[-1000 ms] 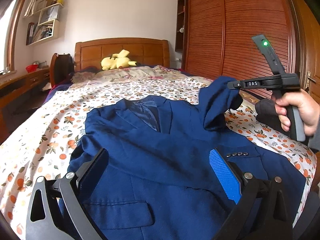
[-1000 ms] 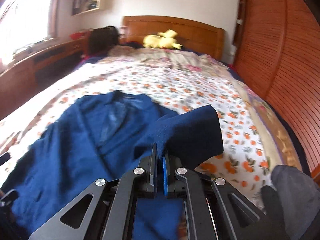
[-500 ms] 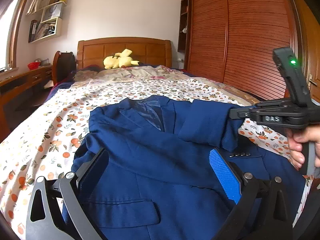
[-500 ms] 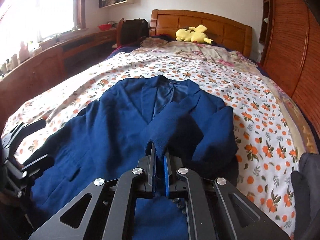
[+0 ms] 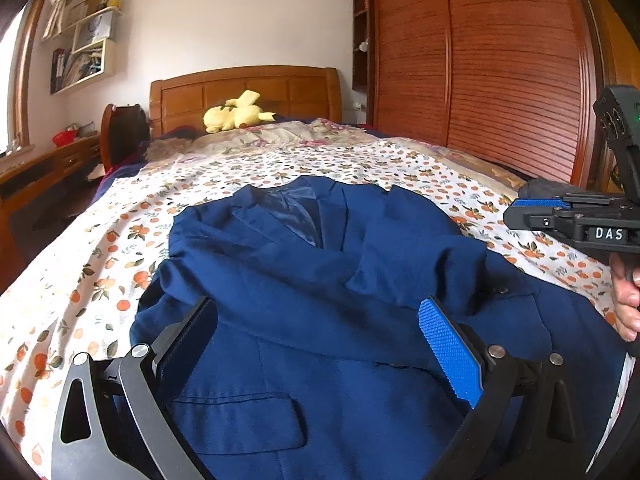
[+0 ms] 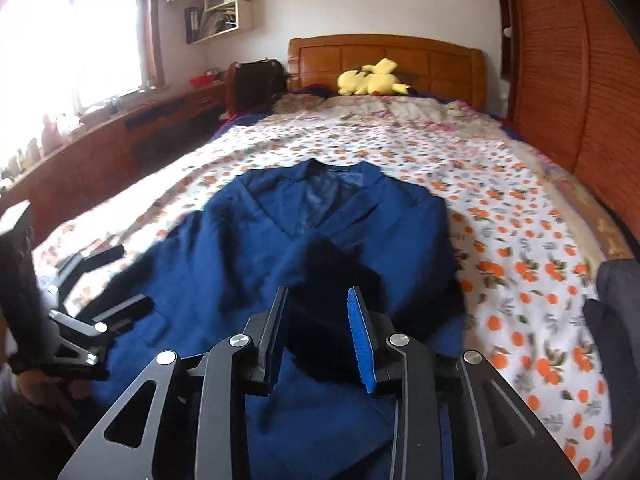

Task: Fold large clothes

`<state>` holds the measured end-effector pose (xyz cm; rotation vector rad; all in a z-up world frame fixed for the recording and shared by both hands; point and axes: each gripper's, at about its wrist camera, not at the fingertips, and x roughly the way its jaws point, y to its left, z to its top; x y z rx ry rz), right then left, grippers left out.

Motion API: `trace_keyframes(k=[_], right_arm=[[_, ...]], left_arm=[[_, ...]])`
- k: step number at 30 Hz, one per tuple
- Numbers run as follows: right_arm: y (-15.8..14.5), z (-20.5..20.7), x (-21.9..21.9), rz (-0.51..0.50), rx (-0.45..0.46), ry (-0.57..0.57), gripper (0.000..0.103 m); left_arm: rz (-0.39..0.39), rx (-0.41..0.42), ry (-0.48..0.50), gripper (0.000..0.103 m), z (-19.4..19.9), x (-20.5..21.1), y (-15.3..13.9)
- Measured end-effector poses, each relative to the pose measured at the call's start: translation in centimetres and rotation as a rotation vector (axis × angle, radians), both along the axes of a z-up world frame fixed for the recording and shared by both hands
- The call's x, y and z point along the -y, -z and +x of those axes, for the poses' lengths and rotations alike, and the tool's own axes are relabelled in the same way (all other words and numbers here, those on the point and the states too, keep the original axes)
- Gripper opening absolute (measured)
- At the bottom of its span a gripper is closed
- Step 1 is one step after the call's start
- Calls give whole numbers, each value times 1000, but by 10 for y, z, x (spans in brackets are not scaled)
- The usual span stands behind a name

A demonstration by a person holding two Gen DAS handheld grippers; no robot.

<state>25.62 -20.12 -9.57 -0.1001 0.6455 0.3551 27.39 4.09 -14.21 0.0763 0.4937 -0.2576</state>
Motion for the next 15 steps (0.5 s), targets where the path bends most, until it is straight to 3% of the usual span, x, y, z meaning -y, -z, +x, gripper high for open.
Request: trace_keyframes(k=[9, 15], right_arm=[[43, -13, 48, 18, -46, 60, 28], [55, -12, 63, 14, -90, 54, 28]], left_arm=[[57, 0, 33, 101, -2, 36, 0], [88, -9, 46, 101, 6, 68, -8]])
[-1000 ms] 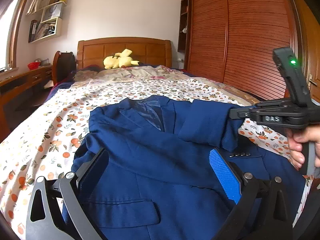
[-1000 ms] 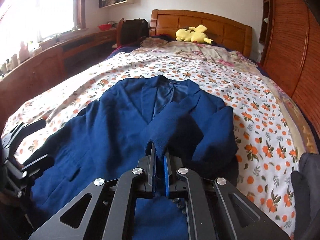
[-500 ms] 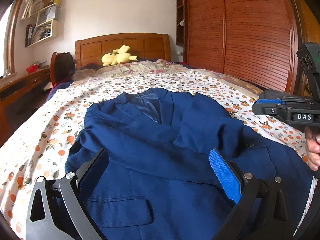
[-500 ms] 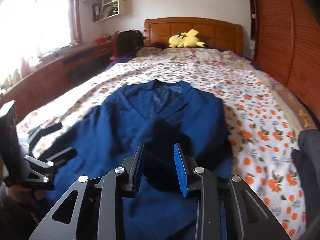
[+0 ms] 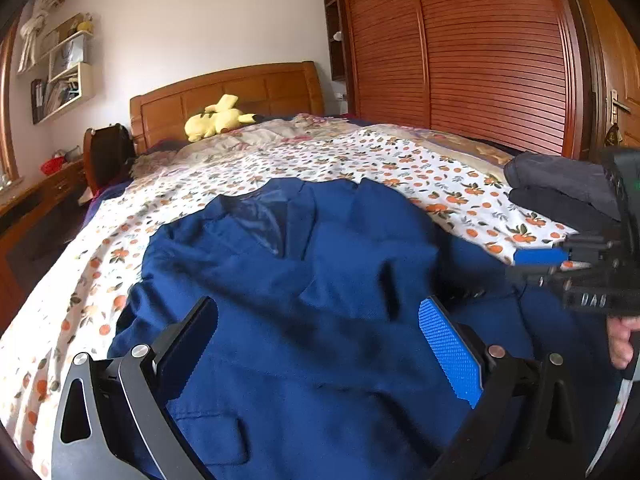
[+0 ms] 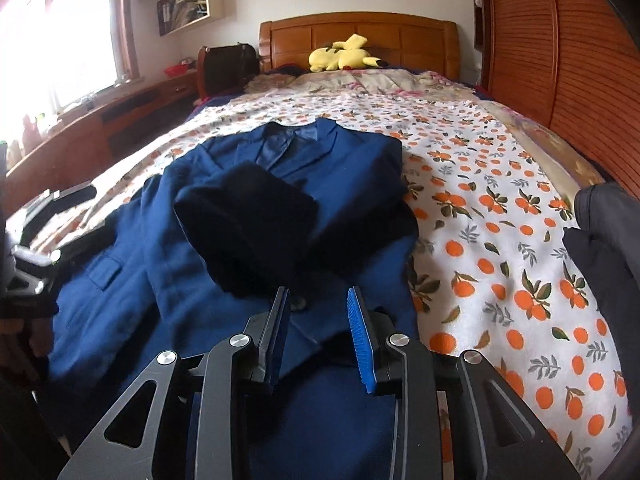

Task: Fold large clothes

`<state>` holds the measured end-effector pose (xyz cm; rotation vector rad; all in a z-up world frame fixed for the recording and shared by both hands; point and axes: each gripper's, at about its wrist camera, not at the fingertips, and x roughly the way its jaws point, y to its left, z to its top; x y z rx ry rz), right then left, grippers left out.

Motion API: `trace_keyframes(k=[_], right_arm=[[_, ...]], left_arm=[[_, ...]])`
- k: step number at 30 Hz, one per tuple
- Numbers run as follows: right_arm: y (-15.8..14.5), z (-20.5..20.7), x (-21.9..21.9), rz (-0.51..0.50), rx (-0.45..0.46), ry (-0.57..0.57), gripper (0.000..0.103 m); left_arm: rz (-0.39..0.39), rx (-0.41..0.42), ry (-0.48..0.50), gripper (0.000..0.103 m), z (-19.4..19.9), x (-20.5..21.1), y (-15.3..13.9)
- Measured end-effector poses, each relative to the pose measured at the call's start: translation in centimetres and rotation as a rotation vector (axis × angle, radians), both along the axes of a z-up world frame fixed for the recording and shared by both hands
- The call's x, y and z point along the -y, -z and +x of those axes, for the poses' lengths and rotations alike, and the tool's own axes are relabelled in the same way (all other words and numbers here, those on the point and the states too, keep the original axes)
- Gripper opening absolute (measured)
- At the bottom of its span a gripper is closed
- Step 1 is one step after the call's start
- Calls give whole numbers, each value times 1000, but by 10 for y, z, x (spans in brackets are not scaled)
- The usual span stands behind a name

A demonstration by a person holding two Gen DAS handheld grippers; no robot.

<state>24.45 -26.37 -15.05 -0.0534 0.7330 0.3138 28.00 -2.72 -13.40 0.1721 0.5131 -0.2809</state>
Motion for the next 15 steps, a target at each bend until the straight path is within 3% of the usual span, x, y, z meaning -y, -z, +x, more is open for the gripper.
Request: trace_keyframes(k=[6, 15], right_arm=[[0, -8, 15, 13, -2, -12, 28], [5, -34, 31, 40, -3, -41, 28]], left_arm=[[-50, -64, 18, 101, 22, 29, -14], [60, -121, -19, 101, 63, 75, -15]])
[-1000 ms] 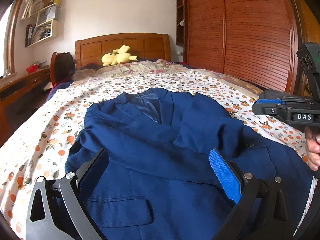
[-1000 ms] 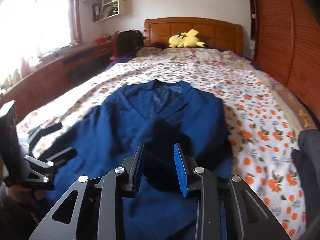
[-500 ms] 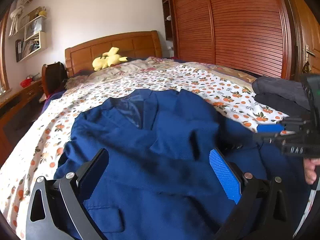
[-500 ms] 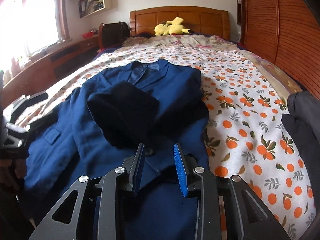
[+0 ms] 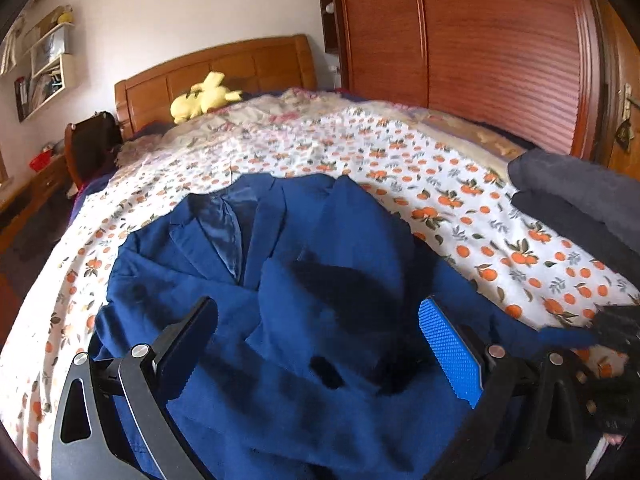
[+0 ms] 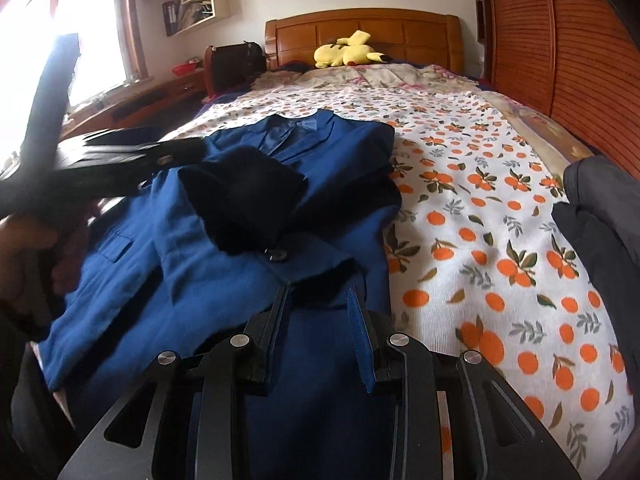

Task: Fold large clothes

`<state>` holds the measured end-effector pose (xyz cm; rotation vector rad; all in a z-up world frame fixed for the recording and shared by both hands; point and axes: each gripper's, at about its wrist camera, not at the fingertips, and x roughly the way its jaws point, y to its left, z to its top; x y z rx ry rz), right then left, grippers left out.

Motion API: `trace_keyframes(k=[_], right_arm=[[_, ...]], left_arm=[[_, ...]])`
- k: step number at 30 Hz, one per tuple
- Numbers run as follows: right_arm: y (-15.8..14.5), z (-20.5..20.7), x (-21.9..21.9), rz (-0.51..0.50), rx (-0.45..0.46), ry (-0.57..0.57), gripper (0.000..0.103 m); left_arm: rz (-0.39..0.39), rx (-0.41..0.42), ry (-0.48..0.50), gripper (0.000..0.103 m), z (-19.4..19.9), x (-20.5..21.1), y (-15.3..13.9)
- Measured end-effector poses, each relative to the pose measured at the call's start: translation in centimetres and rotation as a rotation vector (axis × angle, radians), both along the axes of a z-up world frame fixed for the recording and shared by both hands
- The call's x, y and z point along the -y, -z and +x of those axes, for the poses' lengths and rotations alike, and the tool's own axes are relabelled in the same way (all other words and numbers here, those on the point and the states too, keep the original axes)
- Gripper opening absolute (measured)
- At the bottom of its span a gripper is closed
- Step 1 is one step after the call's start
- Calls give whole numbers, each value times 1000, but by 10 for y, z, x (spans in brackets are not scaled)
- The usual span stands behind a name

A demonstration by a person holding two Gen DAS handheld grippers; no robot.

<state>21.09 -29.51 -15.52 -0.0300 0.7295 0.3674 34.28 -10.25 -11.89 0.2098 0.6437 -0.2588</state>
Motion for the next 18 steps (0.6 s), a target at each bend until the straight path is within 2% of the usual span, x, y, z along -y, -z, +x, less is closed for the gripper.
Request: trace_keyframes(k=[3, 4, 5, 7, 9, 10, 12, 14, 18], right_arm=[[-2, -8, 4, 6, 11, -13, 28], [-3, -9, 6, 13, 13, -15, 28], [-4, -9, 8, 20, 15, -16, 28], [-7, -10, 10, 26, 24, -17, 28], [-8, -9, 12, 34, 25, -19, 28], [-8, -9, 11, 33, 27, -21, 28], [-10, -10, 11, 30, 33, -27, 28], [-12, -11, 8, 28, 43, -34, 28], [-18, -13, 1, 23, 64, -49, 28]], left_arm=[[56, -26, -26, 99, 12, 10, 8], [80, -34, -40, 94, 14, 11, 11], [94, -52, -46, 83, 16, 12, 14], [102, -81, -58, 75, 17, 9, 19], [103, -98, -67, 59, 14, 3, 21], [100, -107, -70, 54, 12, 0, 22], [89, -134, -65, 17, 9, -6, 24], [93, -152, -70, 12, 6, -13, 28], [101, -131, -119, 11, -2, -36, 32]])
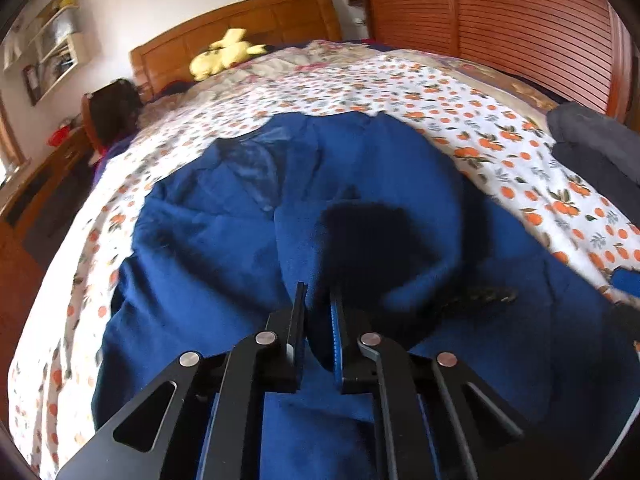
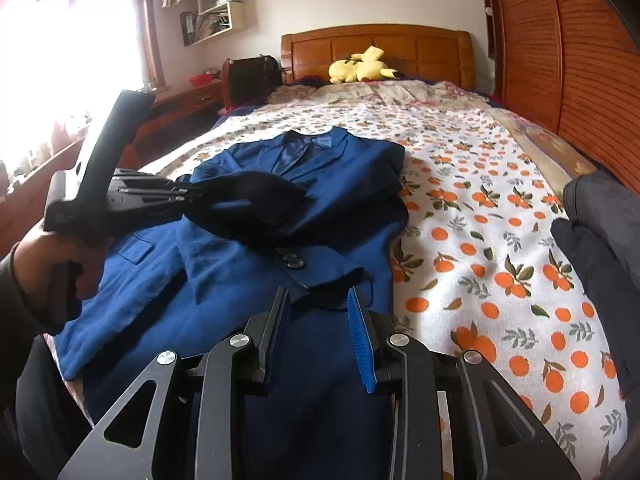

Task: Fold large clothes

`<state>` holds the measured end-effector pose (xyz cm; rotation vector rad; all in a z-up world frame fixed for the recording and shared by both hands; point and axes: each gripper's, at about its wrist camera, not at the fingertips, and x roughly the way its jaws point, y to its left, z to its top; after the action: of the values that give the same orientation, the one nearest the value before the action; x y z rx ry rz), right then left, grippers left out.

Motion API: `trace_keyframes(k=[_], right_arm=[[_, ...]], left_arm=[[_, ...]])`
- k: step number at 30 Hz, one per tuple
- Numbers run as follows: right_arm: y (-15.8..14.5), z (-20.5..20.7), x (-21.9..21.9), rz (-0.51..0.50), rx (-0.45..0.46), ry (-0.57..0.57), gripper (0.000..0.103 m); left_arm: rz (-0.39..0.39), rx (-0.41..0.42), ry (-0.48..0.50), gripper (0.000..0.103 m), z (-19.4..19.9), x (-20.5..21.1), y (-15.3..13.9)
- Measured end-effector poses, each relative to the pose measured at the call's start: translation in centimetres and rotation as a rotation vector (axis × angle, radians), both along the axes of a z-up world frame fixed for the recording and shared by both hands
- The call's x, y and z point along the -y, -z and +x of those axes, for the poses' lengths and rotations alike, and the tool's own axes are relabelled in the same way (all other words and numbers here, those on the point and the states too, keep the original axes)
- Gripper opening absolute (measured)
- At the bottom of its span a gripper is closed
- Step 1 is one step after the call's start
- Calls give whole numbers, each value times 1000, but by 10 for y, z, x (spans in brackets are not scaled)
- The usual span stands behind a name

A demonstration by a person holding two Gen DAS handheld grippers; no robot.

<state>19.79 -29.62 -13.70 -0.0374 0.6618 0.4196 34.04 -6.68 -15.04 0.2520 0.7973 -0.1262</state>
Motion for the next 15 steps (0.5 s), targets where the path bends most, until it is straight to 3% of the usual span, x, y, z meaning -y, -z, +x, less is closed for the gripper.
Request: trace_keyframes(k=[7, 15], right_arm=[[-5, 10, -16, -6, 14, -16, 28], [-2, 22, -38, -35, 9, -34, 28]], left_arm=[[-48, -35, -51, 15, -16, -40, 18], [-72, 10, -44, 15, -47, -49, 0]])
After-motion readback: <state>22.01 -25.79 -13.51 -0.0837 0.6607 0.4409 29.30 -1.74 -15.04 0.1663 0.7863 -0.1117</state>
